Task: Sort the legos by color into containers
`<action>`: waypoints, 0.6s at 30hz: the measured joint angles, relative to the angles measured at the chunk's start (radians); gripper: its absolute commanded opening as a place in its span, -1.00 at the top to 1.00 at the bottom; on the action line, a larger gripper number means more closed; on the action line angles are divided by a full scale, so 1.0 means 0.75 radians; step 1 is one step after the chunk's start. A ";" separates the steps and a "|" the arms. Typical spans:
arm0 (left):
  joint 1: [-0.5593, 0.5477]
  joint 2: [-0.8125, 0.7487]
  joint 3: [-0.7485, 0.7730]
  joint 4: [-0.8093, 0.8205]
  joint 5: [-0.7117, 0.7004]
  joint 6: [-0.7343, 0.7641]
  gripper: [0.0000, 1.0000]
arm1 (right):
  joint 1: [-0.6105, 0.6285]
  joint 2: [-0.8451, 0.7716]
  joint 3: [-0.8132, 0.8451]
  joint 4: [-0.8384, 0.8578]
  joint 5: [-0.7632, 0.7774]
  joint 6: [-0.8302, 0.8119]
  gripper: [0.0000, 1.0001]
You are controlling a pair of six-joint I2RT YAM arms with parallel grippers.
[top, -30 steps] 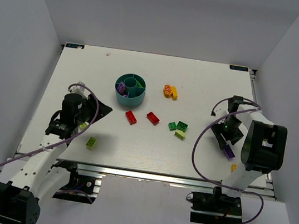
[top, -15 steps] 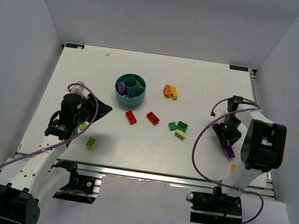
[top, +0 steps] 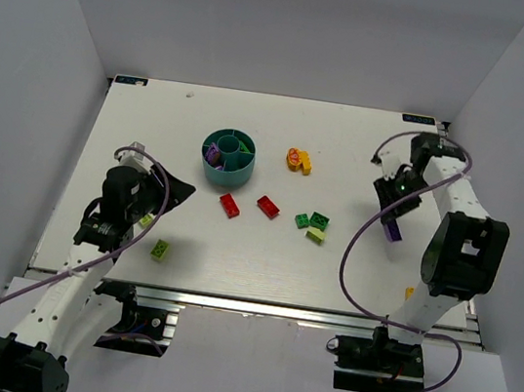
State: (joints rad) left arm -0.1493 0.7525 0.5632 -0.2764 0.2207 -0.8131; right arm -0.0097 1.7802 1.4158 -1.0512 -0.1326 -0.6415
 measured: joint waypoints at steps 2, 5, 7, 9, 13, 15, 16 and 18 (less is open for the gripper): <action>0.000 -0.004 0.000 0.001 -0.001 -0.002 -0.08 | 0.037 -0.001 0.142 -0.023 -0.134 -0.011 0.97; 0.000 -0.004 0.001 0.014 -0.002 -0.018 -0.08 | 0.136 -0.047 0.258 0.028 -0.361 -0.019 1.00; 0.000 -0.003 0.002 0.025 -0.002 -0.032 -0.07 | 0.229 -0.110 0.254 0.107 -0.501 -0.007 1.00; 0.000 0.005 0.007 0.033 -0.001 -0.048 -0.07 | 0.337 -0.173 0.223 0.242 -0.635 0.018 1.00; 0.000 0.044 0.043 0.033 0.001 -0.077 -0.07 | 0.539 -0.217 0.165 0.555 -0.867 0.064 1.00; 0.000 0.057 0.070 0.030 0.001 -0.091 -0.07 | 0.616 -0.181 0.169 0.723 -0.951 0.095 1.00; 0.000 0.060 0.083 0.030 0.001 -0.095 -0.07 | 0.643 -0.157 0.173 0.791 -0.979 0.112 1.00; 0.000 0.060 0.114 0.026 -0.003 -0.105 -0.07 | 0.694 -0.078 0.207 0.952 -1.026 0.168 1.00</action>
State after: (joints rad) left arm -0.1493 0.7971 0.6487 -0.2565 0.2184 -0.8921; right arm 0.5110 1.7214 1.5711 -0.3370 -0.9020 -0.5152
